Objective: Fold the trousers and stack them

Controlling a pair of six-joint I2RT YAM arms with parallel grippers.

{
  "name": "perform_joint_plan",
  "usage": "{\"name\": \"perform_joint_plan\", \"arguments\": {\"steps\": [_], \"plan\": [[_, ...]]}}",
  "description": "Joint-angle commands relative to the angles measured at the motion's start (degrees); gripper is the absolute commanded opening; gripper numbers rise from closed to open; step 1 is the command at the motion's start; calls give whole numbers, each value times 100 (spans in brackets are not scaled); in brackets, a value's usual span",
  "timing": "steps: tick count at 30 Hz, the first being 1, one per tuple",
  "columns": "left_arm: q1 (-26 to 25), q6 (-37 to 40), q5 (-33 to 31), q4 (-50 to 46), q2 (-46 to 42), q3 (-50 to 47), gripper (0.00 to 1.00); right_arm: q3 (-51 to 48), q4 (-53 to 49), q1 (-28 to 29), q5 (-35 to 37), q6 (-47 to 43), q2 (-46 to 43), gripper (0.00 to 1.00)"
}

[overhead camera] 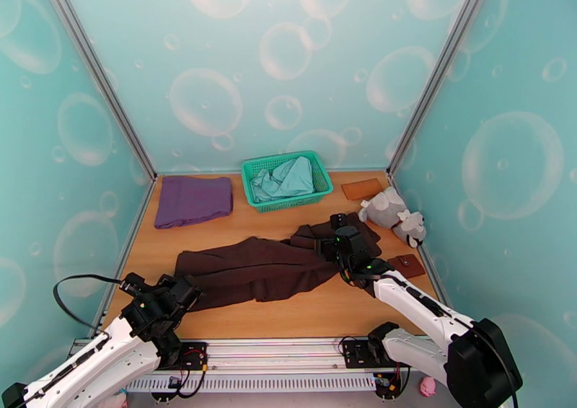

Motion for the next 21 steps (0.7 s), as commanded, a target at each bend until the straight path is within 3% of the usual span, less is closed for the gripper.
{"name": "perform_joint_plan", "arguments": {"steps": [1,3,6,8,12,15,21], "plan": [[-17,371,-517,22,231,291,99,-19,97,-32,117,-98,22,69],[1,1088,-547,586,381,295,99,-27,119,-48,111,-112,20,68],[324,2902,-121,2052,671,190,99,-66,205,-45,50,-124,22,68],[853,3980,842,3050,907,53,99,-74,270,-33,-64,-176,47,68],[2201,4896,3027,4202,1249,-452,99,-85,349,19,-161,-238,56,68],[2607,4924,3847,4641,1426,-814,99,-75,361,45,-188,-260,61,68],[2786,4685,3505,4469,2406,-544,99,-76,482,203,-361,-337,111,69]]}}
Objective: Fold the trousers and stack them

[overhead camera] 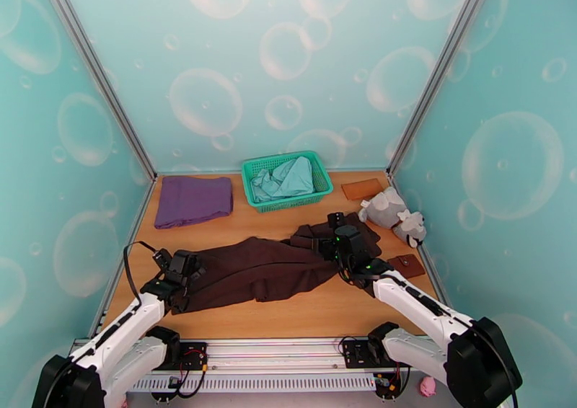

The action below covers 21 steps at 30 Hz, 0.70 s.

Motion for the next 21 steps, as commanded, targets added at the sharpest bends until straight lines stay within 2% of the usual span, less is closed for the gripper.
{"name": "perform_joint_plan", "arguments": {"steps": [1,4,6,11,16,19,20,21], "plan": [[181,-151,-112,-91,592,423,99,-59,184,142,-129,-197,64,68],[196,-230,-714,-872,1204,974,100,-90,158,175,-131,-183,-31,68],[214,-168,-818,-1020,1396,1093,99,-118,166,176,-231,-152,-134,69],[472,-55,144,-413,1517,634,99,-196,308,175,-593,-39,-356,69],[519,-110,496,-394,1499,303,99,-197,275,110,-684,-15,-436,70],[642,147,717,-159,1648,300,99,-231,273,20,-782,-1,-500,70],[653,166,740,-119,1708,328,99,-250,272,-11,-814,13,-522,70],[660,248,787,-65,1793,370,92,-262,272,-55,-850,19,-555,70]]}}
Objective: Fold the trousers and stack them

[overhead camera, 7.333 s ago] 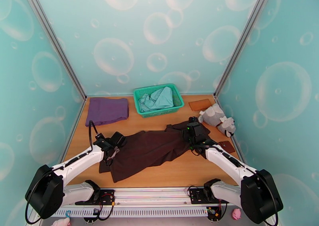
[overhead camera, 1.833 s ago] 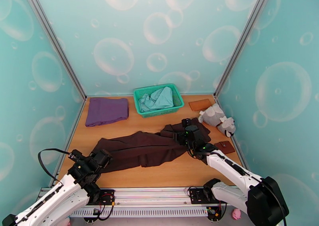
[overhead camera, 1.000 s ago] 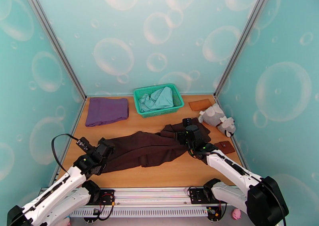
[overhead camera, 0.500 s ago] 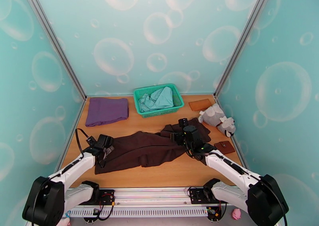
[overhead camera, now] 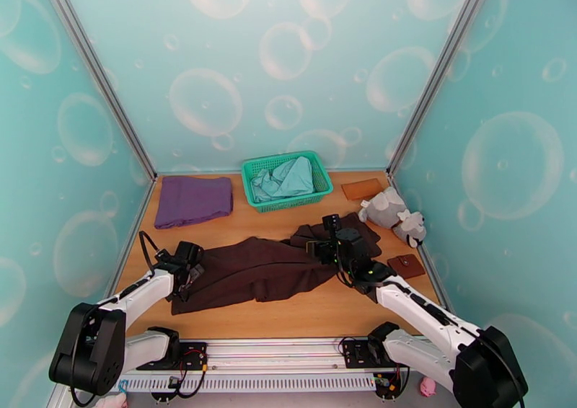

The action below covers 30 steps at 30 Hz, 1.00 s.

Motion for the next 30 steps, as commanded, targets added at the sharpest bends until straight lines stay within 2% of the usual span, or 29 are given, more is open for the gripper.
{"name": "perform_joint_plan", "arguments": {"steps": [1,2,4,5,6,7,10,13,16,18,23,25,28,30], "plan": [[122,305,847,412,404,-127,84,-106,157,-132,-199,61,-171,70],[178,456,993,539,467,-126,74,-119,138,-168,-204,69,-203,70],[327,692,1129,569,645,-55,45,-139,104,-283,-195,112,-312,71],[377,744,1037,486,717,22,30,-160,105,-353,-212,140,-358,71],[405,785,861,393,765,115,9,-204,106,-445,-238,194,-411,71],[418,820,641,294,762,217,0,-235,118,-548,-245,239,-444,71],[496,932,69,-198,467,796,0,-314,166,-843,-386,387,-407,72],[649,1030,-766,-959,30,1655,0,-307,207,-951,-540,558,-176,74],[1089,1205,-1671,-1841,-49,2609,0,-256,219,-995,-566,745,115,74],[1430,1367,-2118,-2075,-118,2904,0,-253,291,-1077,-604,877,256,74],[2897,2020,-1884,-1392,-553,2493,0,-298,698,-1472,-1040,1332,754,74],[3371,2237,-1547,-1053,-615,2267,0,-260,871,-1535,-1217,1425,1106,74],[3837,2414,-775,-645,-541,1971,0,-66,1000,-1581,-1330,1574,1901,74],[3933,2456,-791,-622,-408,2058,0,36,1007,-1666,-1309,1653,2317,73]]}}
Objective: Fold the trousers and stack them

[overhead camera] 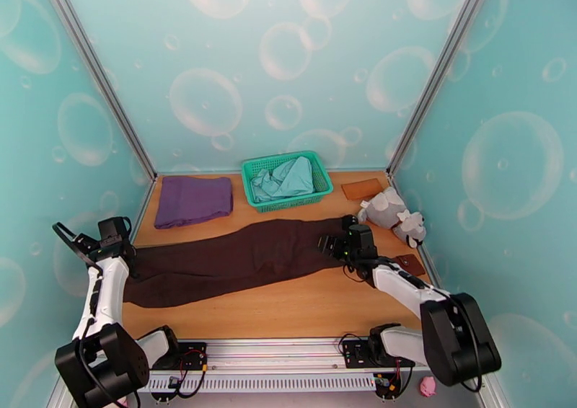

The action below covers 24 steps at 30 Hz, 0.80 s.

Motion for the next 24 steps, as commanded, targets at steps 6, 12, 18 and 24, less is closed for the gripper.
{"name": "perform_joint_plan", "arguments": {"steps": [6,12,18,24], "plan": [[662,442,279,424,112,68,0,424,-198,-727,316,276,682,73],[912,545,328,512,-57,-83,4,545,-449,-433,1243,-164,-100,73],[957,544,479,536,32,-101,10,452,-688,-158,1942,-242,-961,75],[941,631,974,671,-87,-142,11,149,-1423,-524,1567,226,-1215,75]]}}
